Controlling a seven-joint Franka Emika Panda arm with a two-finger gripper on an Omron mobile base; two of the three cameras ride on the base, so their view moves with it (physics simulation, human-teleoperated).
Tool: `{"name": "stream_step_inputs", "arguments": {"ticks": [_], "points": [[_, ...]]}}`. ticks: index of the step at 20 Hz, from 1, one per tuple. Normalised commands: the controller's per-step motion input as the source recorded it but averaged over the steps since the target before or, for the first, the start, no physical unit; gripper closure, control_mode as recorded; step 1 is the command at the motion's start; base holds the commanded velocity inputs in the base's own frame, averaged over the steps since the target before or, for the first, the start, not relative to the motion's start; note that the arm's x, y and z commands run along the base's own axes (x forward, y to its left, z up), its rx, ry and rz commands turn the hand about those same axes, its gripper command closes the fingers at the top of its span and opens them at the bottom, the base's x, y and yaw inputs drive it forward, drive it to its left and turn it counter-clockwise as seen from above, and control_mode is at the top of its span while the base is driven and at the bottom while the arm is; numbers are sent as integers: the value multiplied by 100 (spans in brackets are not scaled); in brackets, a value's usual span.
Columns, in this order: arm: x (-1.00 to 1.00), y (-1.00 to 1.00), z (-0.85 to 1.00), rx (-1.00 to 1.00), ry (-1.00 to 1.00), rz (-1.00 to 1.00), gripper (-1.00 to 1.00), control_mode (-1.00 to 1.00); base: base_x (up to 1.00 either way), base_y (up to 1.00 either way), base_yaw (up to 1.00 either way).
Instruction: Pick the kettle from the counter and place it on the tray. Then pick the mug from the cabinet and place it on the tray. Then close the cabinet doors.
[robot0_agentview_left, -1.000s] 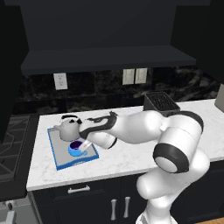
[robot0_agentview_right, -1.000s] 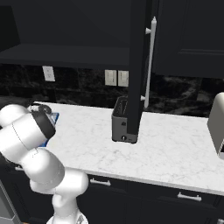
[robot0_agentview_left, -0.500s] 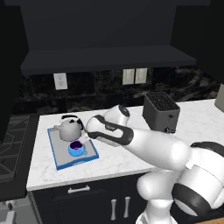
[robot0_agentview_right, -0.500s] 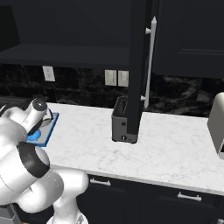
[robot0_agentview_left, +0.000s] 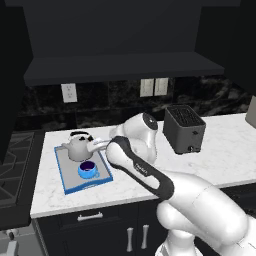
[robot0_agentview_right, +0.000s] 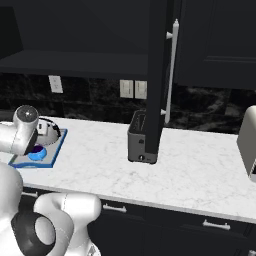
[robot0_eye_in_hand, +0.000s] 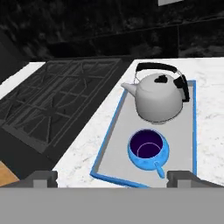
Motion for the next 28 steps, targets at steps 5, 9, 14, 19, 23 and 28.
{"name": "stream_step_inputs", "arguments": {"ticks": [5, 9, 14, 19, 23, 28], "points": [[-72, -2, 45, 21, 2, -35, -100, -100, 0, 0, 0], [-70, -8, 40, 21, 0, -35, -100, -100, 0, 0, 0], [-62, -8, 42, 23, 3, -32, -100, -100, 0, 0, 0], [-53, -13, 44, 20, 0, -18, -100, -100, 0, 0, 0], [-42, -6, 28, 17, 0, -10, -100, -100, 0, 0, 0], [-35, -12, 27, 15, 2, -2, -100, -100, 0, 0, 0]]}}
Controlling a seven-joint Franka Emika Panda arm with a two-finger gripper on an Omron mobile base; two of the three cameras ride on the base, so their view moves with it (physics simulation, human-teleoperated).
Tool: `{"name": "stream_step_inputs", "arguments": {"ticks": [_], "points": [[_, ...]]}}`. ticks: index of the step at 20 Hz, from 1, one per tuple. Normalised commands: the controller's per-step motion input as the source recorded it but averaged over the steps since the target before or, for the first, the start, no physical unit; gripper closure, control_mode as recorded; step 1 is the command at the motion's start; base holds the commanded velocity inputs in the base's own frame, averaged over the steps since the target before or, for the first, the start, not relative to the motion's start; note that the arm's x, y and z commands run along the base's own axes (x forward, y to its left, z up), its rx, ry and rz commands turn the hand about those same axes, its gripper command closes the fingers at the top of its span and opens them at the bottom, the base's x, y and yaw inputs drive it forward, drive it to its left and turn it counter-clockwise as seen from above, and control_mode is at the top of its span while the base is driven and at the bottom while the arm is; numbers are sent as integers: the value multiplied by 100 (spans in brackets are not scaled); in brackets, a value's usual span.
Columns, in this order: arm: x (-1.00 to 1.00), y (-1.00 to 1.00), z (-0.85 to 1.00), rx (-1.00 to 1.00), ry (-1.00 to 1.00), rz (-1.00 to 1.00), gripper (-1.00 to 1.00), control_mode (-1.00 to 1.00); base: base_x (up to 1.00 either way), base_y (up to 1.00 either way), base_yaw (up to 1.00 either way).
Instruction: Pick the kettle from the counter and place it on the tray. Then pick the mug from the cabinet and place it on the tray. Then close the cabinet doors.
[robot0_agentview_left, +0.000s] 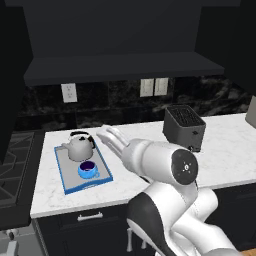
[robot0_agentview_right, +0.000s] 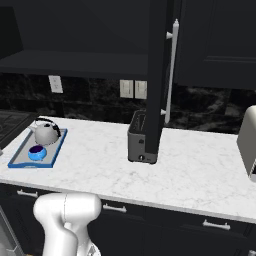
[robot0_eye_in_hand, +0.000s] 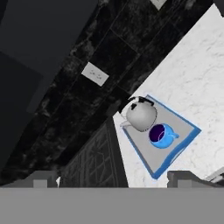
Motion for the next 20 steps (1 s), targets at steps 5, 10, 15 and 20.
{"name": "stream_step_inputs", "arguments": {"ticks": [5, 10, 15, 20], "points": [[-40, -6, 31, 15, 1, 0, -100, -100, 0, 0, 0], [-29, 0, 36, 10, 2, 0, -100, -100, 0, 0, 0], [-21, 0, 28, 13, 5, 5, -100, -100, 0, 0, 0], [-30, 1, 28, 16, 6, 12, -100, -100, 0, 0, 0]]}}
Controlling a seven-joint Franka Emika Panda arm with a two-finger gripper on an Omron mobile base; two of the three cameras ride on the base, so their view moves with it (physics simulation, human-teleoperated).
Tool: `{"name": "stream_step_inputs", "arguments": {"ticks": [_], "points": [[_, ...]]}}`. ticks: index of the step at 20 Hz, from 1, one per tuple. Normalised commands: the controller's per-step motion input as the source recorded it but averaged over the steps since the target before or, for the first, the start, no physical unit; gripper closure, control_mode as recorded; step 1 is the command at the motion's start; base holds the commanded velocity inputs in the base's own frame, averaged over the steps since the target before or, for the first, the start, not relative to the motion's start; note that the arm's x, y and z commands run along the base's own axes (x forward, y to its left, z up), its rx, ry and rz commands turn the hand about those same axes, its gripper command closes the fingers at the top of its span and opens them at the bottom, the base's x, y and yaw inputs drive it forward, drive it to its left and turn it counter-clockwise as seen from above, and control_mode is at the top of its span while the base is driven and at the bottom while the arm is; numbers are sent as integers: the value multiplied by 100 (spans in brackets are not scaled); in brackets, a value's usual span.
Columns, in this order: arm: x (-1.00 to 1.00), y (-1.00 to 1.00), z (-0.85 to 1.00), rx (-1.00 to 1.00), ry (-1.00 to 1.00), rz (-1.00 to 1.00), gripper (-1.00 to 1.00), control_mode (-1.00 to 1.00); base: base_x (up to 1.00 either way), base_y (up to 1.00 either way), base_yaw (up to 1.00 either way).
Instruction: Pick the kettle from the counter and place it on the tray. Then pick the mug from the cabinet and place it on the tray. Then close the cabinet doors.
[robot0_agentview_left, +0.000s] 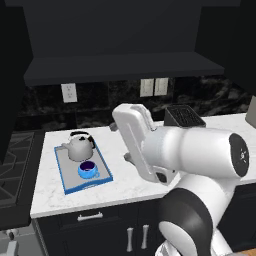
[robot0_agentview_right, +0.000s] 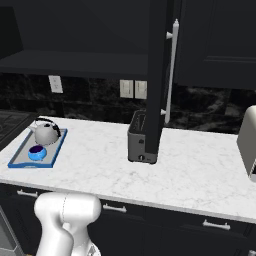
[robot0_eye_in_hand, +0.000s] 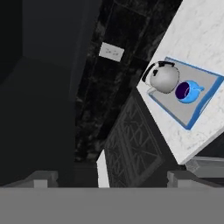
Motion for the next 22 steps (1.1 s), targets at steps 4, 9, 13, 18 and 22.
{"name": "stream_step_inputs", "arguments": {"ticks": [4, 9, 13, 18, 22], "points": [[-42, 16, 20, 22, 7, 9, -100, -100, 0, 0, 0], [-45, 35, 11, 12, 6, 11, -100, -100, 0, 0, 0], [-39, 54, 7, 3, 1, 6, -100, -100, 0, 0, 0], [-31, 53, 22, 4, 18, 5, -100, -100, 0, 0, 0], [-28, 57, 29, 4, 14, 1, -100, -100, 0, 0, 0]]}}
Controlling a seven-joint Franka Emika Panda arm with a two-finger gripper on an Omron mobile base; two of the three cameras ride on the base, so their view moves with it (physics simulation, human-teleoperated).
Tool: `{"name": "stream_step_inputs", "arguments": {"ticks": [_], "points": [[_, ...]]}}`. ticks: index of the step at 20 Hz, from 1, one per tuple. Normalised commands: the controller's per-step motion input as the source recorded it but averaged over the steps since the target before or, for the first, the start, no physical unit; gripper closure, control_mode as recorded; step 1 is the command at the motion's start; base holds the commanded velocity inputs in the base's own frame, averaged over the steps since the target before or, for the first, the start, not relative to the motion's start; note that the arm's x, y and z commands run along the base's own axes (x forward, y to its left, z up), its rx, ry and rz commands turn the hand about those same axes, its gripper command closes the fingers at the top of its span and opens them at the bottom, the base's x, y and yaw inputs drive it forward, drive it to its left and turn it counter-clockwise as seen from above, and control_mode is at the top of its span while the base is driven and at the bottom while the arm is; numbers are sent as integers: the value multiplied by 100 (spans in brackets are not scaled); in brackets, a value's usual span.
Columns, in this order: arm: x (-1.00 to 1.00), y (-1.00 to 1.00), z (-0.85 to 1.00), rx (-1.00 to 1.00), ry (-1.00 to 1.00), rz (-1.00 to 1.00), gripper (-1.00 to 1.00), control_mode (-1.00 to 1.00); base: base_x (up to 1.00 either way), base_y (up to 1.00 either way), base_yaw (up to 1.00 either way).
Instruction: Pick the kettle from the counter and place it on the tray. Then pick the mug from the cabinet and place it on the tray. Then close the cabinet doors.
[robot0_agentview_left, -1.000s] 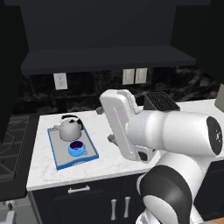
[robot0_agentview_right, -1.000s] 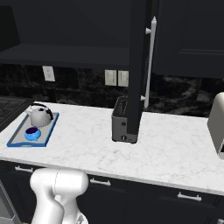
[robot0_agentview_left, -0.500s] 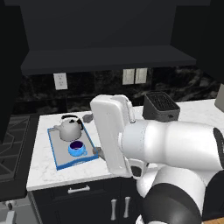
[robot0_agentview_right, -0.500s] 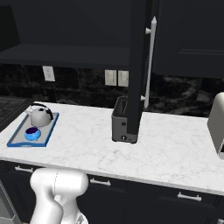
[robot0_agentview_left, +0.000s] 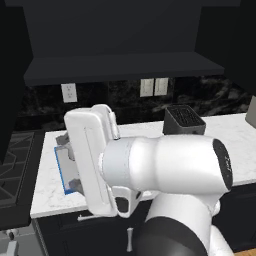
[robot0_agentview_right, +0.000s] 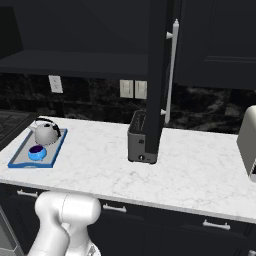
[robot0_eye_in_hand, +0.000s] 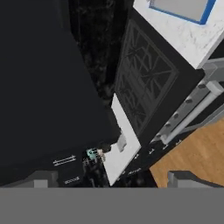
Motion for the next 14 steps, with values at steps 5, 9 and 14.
{"name": "stream_step_inputs", "arguments": {"ticks": [5, 9, 14], "points": [[-36, 42, 26, 7, 4, 1, -100, -100, 0, 0, 0], [-25, 43, 19, 8, 0, 0, -100, -100, 0, 0, 0], [-11, 44, 18, 4, 0, 0, -100, -100, 0, 0, 0]]}}
